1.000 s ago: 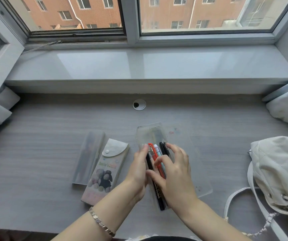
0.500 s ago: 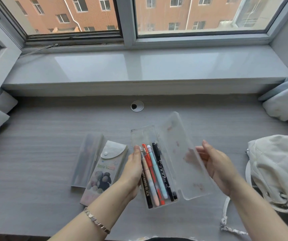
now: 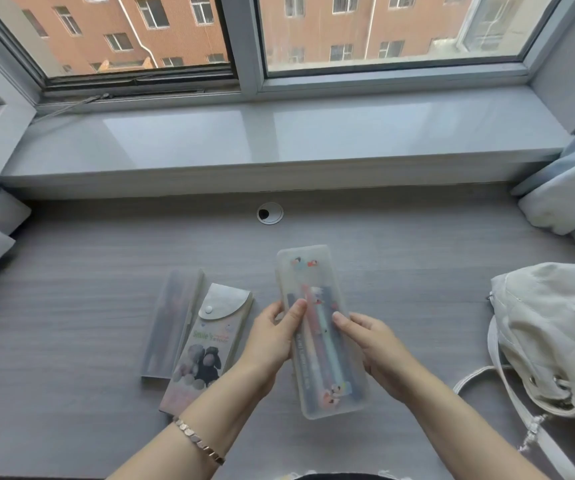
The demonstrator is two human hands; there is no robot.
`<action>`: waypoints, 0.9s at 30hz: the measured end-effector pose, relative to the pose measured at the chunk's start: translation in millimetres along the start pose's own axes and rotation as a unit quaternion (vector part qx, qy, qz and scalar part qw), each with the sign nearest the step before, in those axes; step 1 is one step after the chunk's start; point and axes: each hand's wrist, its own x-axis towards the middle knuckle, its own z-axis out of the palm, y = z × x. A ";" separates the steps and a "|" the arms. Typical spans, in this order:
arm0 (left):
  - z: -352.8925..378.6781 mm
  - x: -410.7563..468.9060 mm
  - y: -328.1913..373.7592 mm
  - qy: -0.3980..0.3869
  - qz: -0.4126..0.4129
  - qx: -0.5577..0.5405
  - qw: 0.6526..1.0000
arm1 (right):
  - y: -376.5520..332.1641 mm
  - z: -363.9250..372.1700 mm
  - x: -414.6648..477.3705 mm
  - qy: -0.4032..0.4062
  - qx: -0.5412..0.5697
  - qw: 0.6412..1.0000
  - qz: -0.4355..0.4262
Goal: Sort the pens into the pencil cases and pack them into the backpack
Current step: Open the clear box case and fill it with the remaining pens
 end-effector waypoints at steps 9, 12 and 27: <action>-3.5 -8.7 4.9 -0.024 0.076 0.297 0.952 | 9.1 17.3 1.8 0.099 0.080 0.991 -0.035; 3.0 -18.8 1.6 -0.009 0.020 0.445 0.895 | 4.7 33.9 4.2 0.127 0.068 0.988 -0.056; -101.3 4.7 17.0 0.320 -0.075 0.549 0.768 | -9.5 48.9 27.9 -0.005 -0.200 0.978 -0.054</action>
